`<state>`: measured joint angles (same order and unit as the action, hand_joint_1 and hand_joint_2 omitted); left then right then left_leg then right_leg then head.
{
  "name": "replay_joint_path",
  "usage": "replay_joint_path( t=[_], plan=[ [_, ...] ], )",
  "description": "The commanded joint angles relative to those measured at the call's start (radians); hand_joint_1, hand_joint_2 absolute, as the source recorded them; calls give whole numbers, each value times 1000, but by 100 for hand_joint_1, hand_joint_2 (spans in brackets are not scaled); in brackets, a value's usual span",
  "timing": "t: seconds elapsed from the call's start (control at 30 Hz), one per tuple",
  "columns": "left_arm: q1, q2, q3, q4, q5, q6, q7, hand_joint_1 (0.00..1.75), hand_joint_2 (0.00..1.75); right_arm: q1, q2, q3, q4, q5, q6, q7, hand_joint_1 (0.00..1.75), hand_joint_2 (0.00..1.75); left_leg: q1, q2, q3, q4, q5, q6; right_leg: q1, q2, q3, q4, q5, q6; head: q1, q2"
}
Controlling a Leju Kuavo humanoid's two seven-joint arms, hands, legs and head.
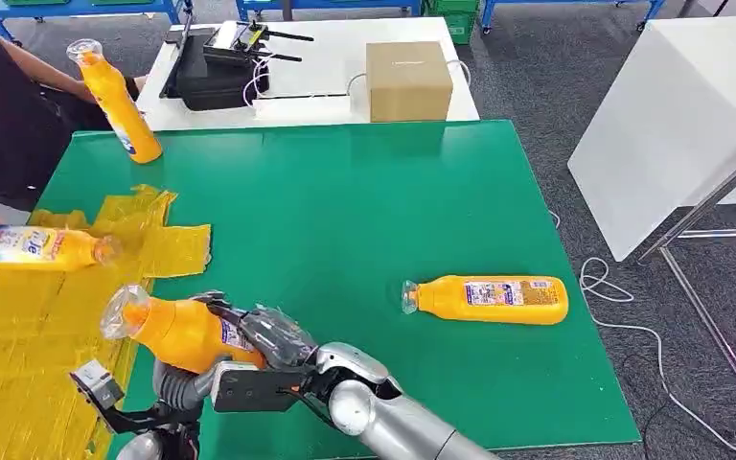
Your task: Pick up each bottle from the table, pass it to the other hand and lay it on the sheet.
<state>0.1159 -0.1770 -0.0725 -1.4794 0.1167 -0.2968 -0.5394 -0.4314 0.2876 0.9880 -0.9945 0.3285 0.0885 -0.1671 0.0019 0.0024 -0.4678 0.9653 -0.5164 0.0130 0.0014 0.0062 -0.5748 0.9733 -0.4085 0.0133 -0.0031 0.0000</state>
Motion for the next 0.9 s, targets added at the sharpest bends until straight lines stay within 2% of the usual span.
replay_joint_path(
  t=[0.03, 0.4, 0.43, 0.47, 0.5, 0.6, 0.63, 0.9],
  plan=[
    [-90, 19, -54, 86, -13, 1, 11, 175, 175, -3, 4, 93, 55, 9, 17, -11, 175, 175, 1, -3, 2, -1, 0, -1, 1, -4, 3, -2, -1, 0, 0, 0],
    [-89, 17, -42, 84, 3, -6, 8, 175, 175, -1, 1, 85, 57, 10, 12, -11, 175, 175, 1, -3, 2, -1, 0, -1, 1, -4, 3, -2, 0, 1, 0, 0],
    [-88, 16, -38, 82, 9, -8, 7, 175, 175, 1, -2, 80, 53, 11, 9, -12, 147, 175, 1, -3, 2, -1, 0, -1, 1, -4, 3, -2, -1, 0, 0, 0],
    [-85, 15, -33, 77, 10, -8, 7, 175, 175, 6, -6, 73, 43, 12, 2, -17, 35, 175, 1, -3, 1, -1, 0, -1, 1, -3, 2, -1, 0, 0, 0, 0],
    [-81, 15, -27, 71, 12, -8, 6, 175, 175, 13, -13, 64, 30, 12, -2, -17, 0, 175, 1, -3, 1, -1, 0, 0, 1, -3, 2, -1, 0, 0, 0, 0],
    [-75, 16, -10, 58, 12, -7, 6, 175, 175, 29, -32, 37, -5, 13, -9, -15, 0, 175, 1, -4, 2, -2, 0, -1, 1, -4, 4, -2, -1, 1, 0, 0],
    [-73, 16, 1, 51, 1, 11, 2, 175, 175, 34, -40, 28, -15, 14, -14, -17, 0, 0, 1, -4, 2, -1, 0, -1, 1, -4, 3, -2, -1, 1, 0, 0],
    [-54, 16, 58, 9, -22, 44, -1, 175, 175, 68, -71, -9, -74, 38, -33, -22, 0, 0, 1, -3, 2, -1, 0, -1, 1, -3, 4, -2, 0, 1, 0, 0]
  ],
)
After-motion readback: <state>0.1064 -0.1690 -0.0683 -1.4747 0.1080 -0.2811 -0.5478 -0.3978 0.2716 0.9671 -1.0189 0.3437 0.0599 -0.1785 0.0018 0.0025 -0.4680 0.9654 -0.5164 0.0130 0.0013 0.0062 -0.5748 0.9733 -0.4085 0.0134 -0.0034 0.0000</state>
